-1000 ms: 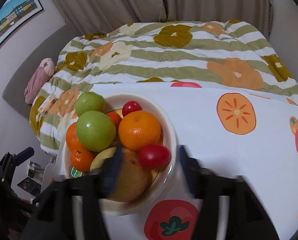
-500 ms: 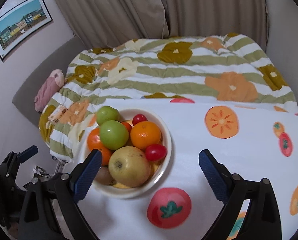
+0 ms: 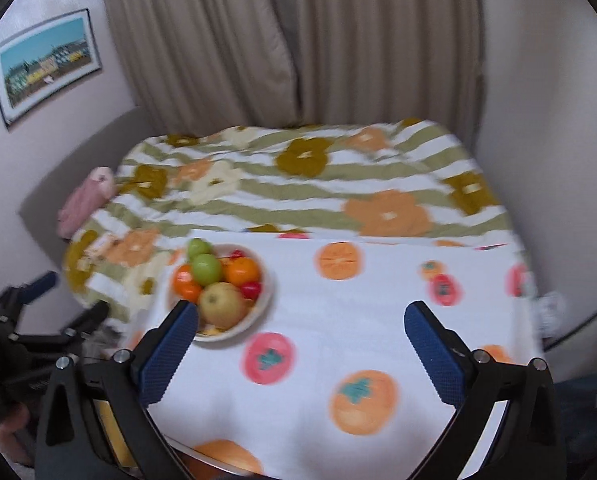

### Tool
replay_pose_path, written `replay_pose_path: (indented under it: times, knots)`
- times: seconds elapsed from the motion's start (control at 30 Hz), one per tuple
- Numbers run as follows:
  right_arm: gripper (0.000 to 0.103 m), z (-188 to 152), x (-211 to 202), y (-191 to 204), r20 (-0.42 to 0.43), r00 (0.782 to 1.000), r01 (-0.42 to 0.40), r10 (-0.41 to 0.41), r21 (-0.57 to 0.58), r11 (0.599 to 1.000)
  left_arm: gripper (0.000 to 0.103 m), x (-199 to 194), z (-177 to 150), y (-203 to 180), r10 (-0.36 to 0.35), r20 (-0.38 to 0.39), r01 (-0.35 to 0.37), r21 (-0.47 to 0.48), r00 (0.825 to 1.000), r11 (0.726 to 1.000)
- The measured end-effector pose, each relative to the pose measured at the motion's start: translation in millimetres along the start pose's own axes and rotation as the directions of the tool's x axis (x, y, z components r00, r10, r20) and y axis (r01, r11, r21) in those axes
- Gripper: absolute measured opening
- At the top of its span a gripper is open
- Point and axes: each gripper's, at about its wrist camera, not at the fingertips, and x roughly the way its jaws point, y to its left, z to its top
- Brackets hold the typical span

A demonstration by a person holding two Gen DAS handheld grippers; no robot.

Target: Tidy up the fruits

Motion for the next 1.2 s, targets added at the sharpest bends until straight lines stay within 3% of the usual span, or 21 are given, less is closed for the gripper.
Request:
replay_pose_path:
  times: [0.1, 0.43, 1.2]
  knots:
    - [0.103, -10, -18, -6, 0.012, 0.997, 0.075, -0.075, -0.017, 0.997, 0.103, -12, -3, -9, -0.008, 0.013, 0.009, -0.009, 1.000, 1.000]
    - [0.103, -35, -39, -22, 0.017, 0.990, 0.139, -0.139, 0.029, 0.990, 0.103, -28, -12, -37, -0.056, 0.033, 0.056, -0.002, 0.998, 0.998]
    - [0.103, -42, -52, -29, 0.034, 0.988, 0.149, -0.151, 0.052, 0.987, 0.103, -38, -10, -44, -0.063, 0.068, 0.062, 0.013, 0.996, 0.998]
